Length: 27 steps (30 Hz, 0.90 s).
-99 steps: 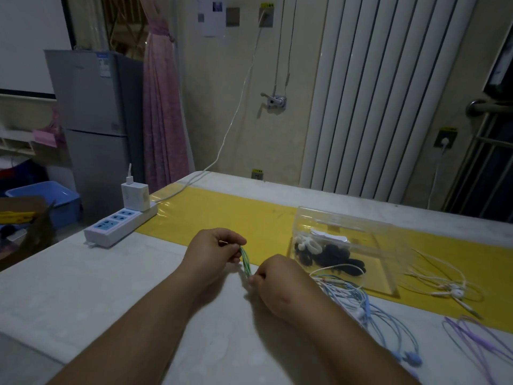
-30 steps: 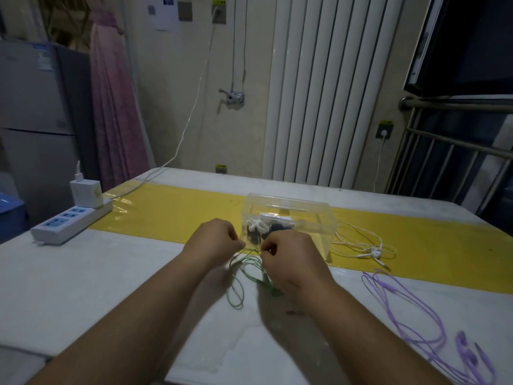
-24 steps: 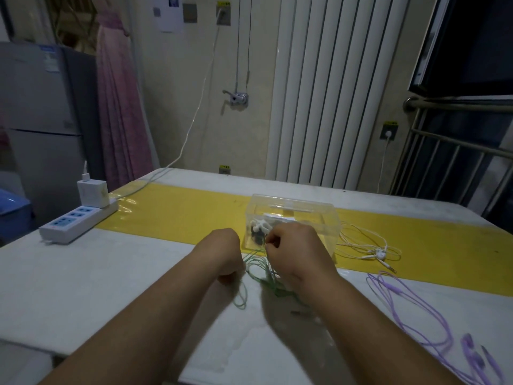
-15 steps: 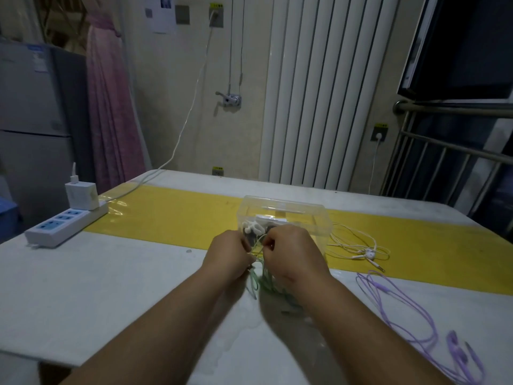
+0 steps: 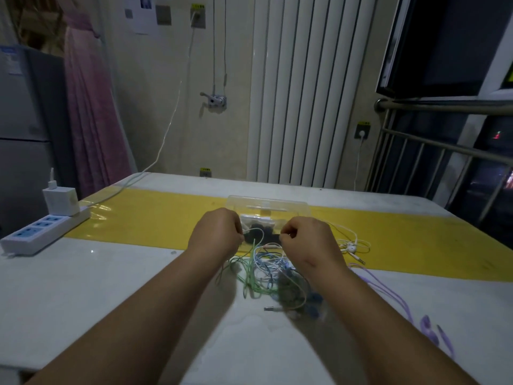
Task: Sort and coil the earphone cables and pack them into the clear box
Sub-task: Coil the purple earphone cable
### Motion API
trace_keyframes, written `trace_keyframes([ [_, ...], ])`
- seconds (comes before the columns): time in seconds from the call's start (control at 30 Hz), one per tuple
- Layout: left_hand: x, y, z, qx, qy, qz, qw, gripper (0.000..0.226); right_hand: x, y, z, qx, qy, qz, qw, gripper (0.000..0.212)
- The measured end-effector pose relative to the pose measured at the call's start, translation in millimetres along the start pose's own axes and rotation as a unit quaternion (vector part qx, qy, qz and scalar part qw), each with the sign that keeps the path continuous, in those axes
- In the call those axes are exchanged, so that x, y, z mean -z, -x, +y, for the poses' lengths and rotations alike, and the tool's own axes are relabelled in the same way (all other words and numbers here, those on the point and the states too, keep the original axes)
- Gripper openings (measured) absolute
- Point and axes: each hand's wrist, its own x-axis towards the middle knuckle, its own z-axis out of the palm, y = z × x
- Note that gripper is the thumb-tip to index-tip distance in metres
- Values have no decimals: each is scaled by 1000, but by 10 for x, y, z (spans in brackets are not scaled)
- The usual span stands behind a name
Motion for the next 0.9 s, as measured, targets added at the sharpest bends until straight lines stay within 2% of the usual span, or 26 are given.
trace_keyframes([
  [0.07, -37, 22, 22, -4, -13, 5, 1000, 6, 16, 5, 69, -10, 0, -3, 1000, 19],
  [0.17, -72, 57, 108, -14, -61, 14, 998, 18, 46, 14, 194, -35, 0, -6, 999, 18],
  [0.27, -37, 64, 194, -17, -49, -8, 999, 25, 80, 17, 302, -50, 1, -8, 999, 18],
  [0.37, -14, 79, 305, -40, -11, -12, 999, 26, 133, 31, 382, -64, 10, -7, 998, 18],
  [0.53, -162, 145, 641, -72, 110, -64, 989, 11, 236, 118, 537, -95, 72, -17, 993, 18],
  [0.73, -535, 206, 985, -44, 225, -157, 961, 5, 404, 248, 826, -134, 122, -45, 982, 20],
  [0.8, -643, 229, 1087, -49, 206, -172, 962, 11, 474, 308, 922, -152, 145, -50, 976, 21],
  [0.9, -764, 264, 1232, -70, 113, -185, 974, 19, 569, 371, 1083, -182, 188, -67, 963, 30],
])
